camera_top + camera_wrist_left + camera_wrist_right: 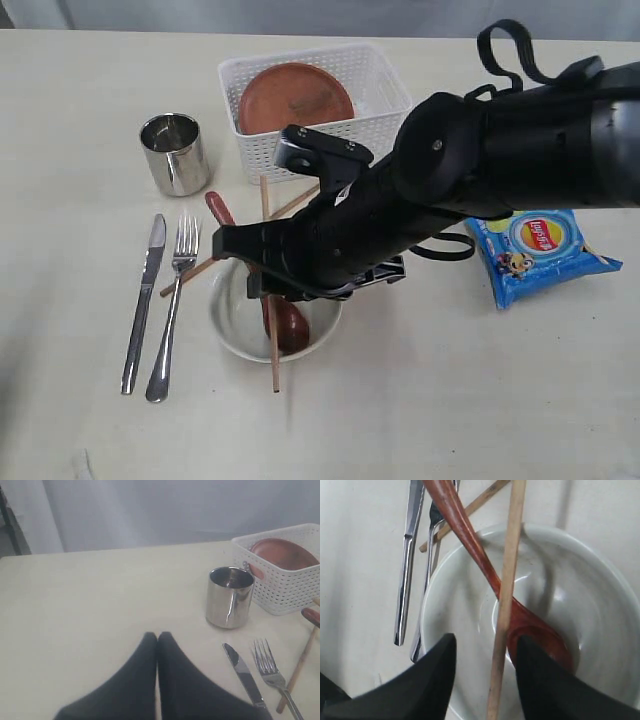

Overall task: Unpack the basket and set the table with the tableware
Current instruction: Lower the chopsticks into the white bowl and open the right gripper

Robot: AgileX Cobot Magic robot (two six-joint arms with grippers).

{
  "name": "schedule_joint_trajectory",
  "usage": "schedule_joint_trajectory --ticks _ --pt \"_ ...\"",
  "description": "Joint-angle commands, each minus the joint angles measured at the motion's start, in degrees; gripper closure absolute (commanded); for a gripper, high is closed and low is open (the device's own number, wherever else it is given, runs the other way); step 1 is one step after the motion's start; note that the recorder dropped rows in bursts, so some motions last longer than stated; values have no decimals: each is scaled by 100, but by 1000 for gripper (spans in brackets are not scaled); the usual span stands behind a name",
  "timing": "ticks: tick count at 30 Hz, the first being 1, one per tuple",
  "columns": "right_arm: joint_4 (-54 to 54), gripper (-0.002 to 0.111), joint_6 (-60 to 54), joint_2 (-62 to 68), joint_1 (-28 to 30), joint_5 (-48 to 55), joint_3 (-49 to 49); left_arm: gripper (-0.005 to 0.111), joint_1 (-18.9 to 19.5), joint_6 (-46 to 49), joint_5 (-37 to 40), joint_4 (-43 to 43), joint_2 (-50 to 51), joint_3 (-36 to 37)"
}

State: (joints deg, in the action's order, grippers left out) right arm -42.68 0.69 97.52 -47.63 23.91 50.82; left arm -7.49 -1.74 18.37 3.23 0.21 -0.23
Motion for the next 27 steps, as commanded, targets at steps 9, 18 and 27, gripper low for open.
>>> schedule_joint_trajectory --ticks 9,18,27 --pt "275 65 -331 -563 7 104 -25 106 8 -3 -4 -14 -21 23" --pt "1309 66 -331 -2313 7 182 -25 106 8 -3 -4 -14 -21 23" --pt "2411 109 -341 -4418 7 1395 -25 106 8 -3 -4 -14 -21 23"
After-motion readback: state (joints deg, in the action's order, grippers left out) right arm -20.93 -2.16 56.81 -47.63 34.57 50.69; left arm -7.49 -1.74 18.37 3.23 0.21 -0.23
